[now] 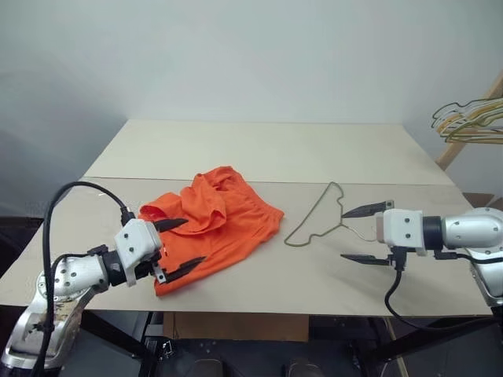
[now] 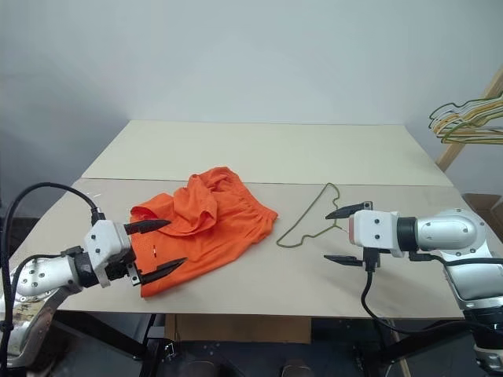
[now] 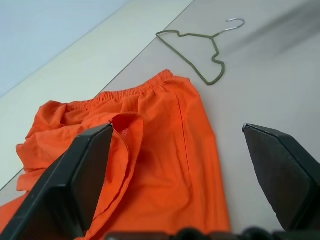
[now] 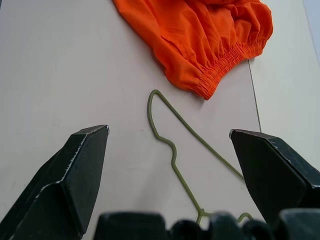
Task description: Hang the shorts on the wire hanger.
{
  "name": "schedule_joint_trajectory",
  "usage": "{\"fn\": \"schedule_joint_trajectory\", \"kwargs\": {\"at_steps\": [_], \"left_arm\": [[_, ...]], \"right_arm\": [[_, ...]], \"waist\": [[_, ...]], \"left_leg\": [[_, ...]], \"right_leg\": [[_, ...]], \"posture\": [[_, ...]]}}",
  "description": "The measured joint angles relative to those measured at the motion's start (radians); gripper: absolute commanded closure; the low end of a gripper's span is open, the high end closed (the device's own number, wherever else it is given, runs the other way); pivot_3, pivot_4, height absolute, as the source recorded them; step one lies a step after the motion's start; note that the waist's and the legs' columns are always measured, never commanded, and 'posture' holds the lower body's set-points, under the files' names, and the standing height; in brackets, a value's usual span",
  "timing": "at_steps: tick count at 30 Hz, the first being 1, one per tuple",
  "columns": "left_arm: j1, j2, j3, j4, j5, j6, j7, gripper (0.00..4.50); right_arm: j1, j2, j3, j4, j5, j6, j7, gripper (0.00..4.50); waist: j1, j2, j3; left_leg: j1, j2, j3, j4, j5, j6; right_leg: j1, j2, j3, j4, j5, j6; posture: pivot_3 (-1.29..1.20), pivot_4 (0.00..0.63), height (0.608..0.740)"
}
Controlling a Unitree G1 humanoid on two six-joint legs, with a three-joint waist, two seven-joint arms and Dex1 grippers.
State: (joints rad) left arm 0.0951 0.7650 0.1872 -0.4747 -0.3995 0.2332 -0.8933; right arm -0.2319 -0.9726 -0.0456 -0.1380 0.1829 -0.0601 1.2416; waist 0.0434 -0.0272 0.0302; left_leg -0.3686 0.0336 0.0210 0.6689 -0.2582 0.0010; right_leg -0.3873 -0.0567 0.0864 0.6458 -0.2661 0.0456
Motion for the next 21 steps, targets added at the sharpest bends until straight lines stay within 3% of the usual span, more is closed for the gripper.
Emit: {"fn": "schedule_joint_trajectory", "kwargs": {"at_steps": [10,21], "left_arm": [[-0.020,-0.007,0.006,-0.019,-0.014,0.034,0.022,0.00],[0.044,0.035,0.005,-0.019,0.034,0.027,-0.006,0.00]], "right_arm": [[-0.039,0.001,0.006,0.008,-0.002,0.004,-0.009,0.02],[-0.135,0.023,0.100,0.050,-0.055,0.031,-0.025,0.02]], "waist": [[0.000,0.000,0.000],[-0.007,0.000,0.000]], "left_leg": [[0.000,0.000,0.000,0.000,0.000,0.000],[0.000,0.000,0.000,0.000,0.000,0.000]], "right_leg": [[0.000,0.000,0.000,0.000,0.000,0.000],[0.000,0.000,0.000,0.000,0.000,0.000]], "posture": [[0.14,0.000,0.740],[0.10,0.000,0.740]]}}
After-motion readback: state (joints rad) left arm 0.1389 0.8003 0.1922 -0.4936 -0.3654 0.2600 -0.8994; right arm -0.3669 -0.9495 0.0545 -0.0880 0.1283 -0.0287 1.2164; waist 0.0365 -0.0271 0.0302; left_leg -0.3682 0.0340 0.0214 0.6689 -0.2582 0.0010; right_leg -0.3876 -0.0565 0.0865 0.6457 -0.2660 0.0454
